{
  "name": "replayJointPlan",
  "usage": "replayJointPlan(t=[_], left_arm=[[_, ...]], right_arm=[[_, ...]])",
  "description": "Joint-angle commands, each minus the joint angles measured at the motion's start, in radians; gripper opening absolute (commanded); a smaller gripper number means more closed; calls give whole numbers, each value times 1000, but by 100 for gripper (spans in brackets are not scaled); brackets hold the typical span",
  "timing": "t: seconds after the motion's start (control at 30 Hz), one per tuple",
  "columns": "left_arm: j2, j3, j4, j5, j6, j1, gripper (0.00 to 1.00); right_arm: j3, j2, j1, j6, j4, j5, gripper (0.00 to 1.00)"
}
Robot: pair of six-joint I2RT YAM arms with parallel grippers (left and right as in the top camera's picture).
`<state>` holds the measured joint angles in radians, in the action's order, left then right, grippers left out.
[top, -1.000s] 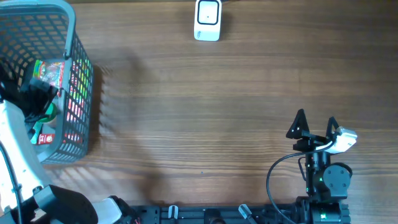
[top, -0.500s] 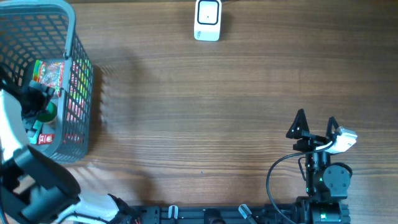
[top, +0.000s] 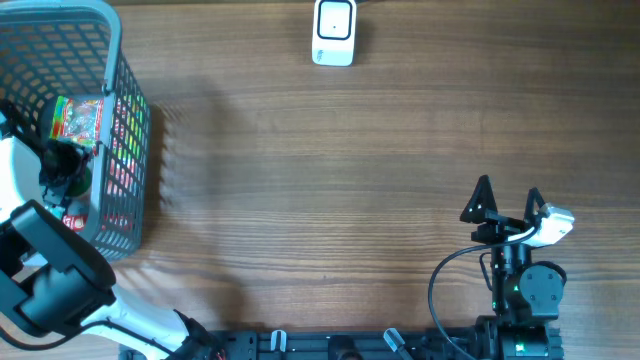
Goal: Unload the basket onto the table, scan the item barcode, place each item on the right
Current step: 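Grasp the green-lidded jar by its lid with the left gripper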
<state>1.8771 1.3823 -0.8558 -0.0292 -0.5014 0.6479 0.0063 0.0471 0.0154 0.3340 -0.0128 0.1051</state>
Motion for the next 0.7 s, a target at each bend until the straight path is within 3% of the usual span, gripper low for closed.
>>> replayJointPlan(t=[0.0,0.3,0.67], left_arm=[[16,-9,-16,2,-4,-2,64],[0,-8,-52,3,-4,-2,57],[-170,39,-103,11,-4,-2,58]], right_arm=[[-1,2,-5,-18,-3,-12,100],[-1,2,-5,-18,-2,-12,100],[-1,2,-5,-18,-3,-12,100]])
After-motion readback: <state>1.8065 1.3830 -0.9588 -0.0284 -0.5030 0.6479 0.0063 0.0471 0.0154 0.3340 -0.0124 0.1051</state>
